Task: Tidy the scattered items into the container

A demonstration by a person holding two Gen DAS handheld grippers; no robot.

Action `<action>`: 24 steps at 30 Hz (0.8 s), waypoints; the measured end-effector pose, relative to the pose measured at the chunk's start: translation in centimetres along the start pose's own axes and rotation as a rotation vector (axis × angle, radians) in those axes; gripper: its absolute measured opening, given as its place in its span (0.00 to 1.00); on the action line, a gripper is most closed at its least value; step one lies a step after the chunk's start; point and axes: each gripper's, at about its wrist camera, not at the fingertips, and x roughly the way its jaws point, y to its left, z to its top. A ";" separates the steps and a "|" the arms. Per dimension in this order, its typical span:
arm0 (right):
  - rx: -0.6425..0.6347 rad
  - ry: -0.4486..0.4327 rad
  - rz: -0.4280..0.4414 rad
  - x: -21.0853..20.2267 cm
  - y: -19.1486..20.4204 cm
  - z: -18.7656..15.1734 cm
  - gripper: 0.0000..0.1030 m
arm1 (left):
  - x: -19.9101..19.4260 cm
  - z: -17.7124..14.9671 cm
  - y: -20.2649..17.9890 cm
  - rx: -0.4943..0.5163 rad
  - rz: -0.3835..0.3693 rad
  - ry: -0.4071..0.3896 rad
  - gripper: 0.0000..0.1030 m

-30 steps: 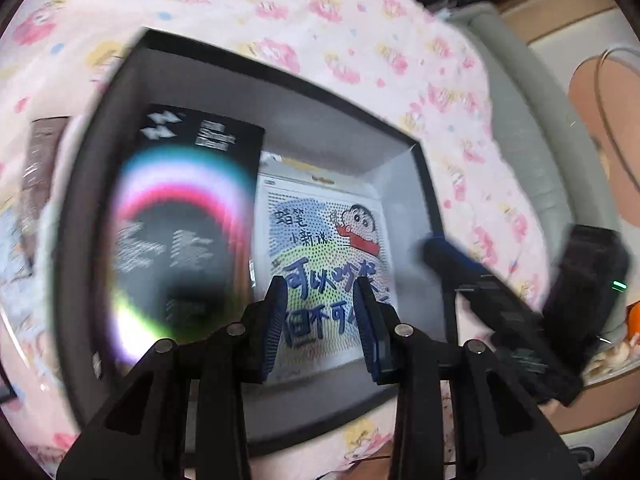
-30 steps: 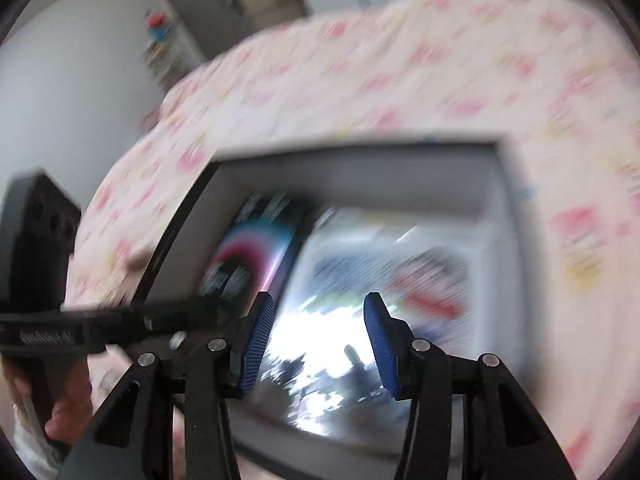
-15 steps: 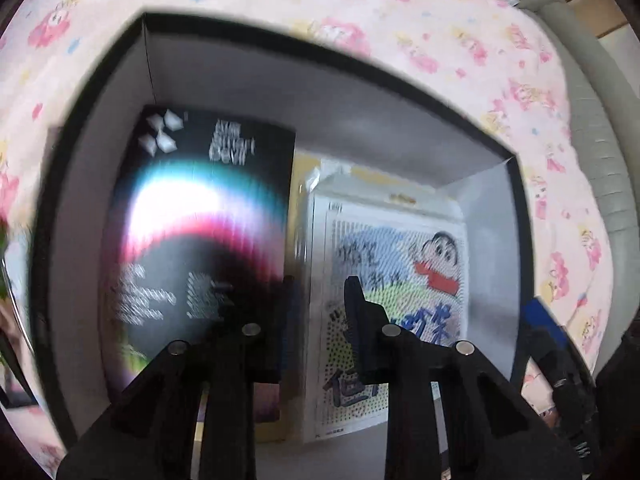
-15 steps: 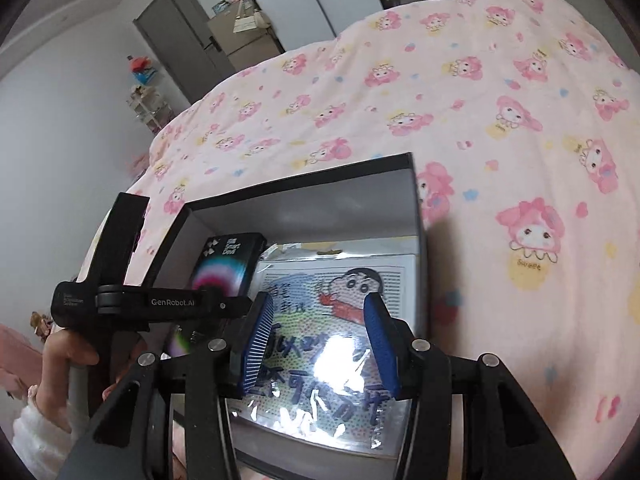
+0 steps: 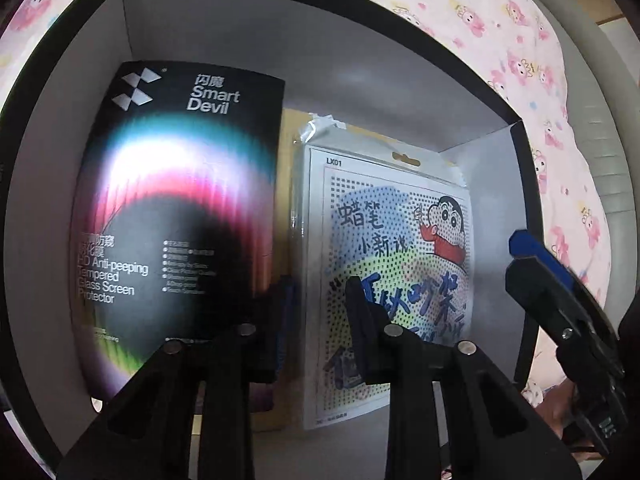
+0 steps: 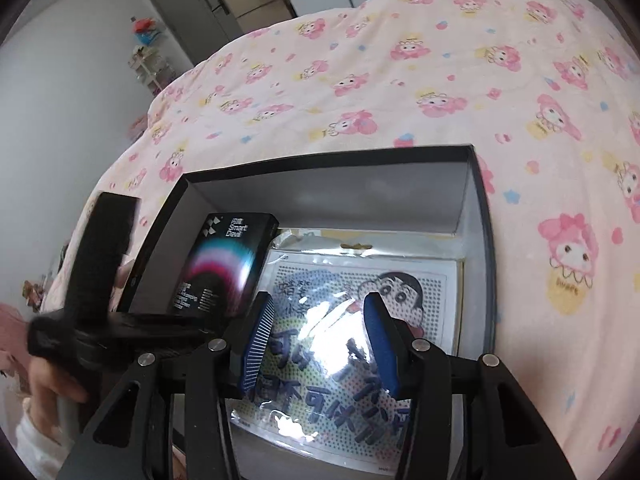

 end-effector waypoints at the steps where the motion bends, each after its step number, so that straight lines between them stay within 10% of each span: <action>1: -0.014 -0.003 -0.002 -0.1 0.2 0.3 0.43 | 0.0 0.0 -0.3 0.012 -0.012 0.012 0.38; 7: 0.010 -0.041 0.024 -0.4 -0.6 1.2 0.43 | -1.8 1.0 -0.1 0.050 -0.016 -0.004 0.38; 16: 0.042 0.001 0.091 0.7 -1.8 -0.6 0.43 | -2.7 9.2 0.3 0.077 0.224 -0.153 0.38; 24: 0.015 0.033 0.076 1.9 -1.2 -1.1 0.43 | -1.3 10.2 1.4 0.054 0.342 -0.147 0.37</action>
